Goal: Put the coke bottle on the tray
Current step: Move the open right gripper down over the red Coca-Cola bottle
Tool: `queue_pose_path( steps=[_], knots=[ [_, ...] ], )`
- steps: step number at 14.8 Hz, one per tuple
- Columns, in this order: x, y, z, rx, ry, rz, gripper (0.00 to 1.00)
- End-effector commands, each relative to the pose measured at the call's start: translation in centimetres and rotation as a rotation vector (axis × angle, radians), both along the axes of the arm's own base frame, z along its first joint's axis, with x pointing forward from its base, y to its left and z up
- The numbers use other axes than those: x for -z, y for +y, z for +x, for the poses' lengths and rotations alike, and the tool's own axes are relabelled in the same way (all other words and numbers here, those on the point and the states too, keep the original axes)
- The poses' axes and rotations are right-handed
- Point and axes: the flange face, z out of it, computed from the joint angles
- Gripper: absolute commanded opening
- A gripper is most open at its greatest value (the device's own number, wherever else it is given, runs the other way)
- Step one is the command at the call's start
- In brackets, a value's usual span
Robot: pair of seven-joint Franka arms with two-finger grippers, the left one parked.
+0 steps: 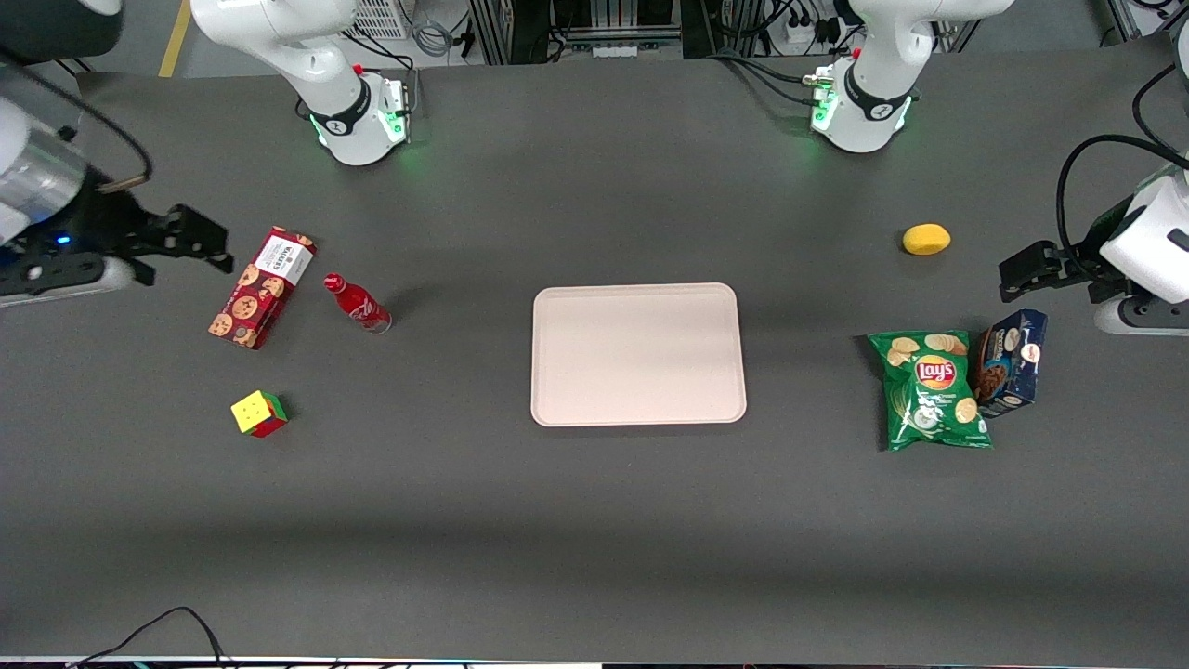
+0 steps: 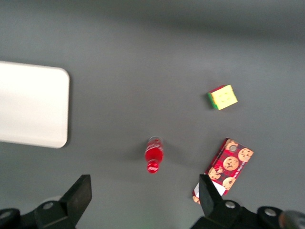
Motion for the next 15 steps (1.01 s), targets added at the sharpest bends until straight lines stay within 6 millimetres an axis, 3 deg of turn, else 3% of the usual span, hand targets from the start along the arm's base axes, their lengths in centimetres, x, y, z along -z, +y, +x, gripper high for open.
queue_pose_path(
  steps=[1,3,8,15],
  knots=[
    [1.3,1.4,-1.0,-0.026,0.055,-0.005,1.0],
    [2.9,2.1,-1.4,-0.013,0.076,-0.01,1.0],
    [11.4,2.2,-5.8,-0.014,-0.058,0.005,1.0],
    [22.3,0.8,-10.1,-0.005,-0.186,0.02,1.0]
  ],
)
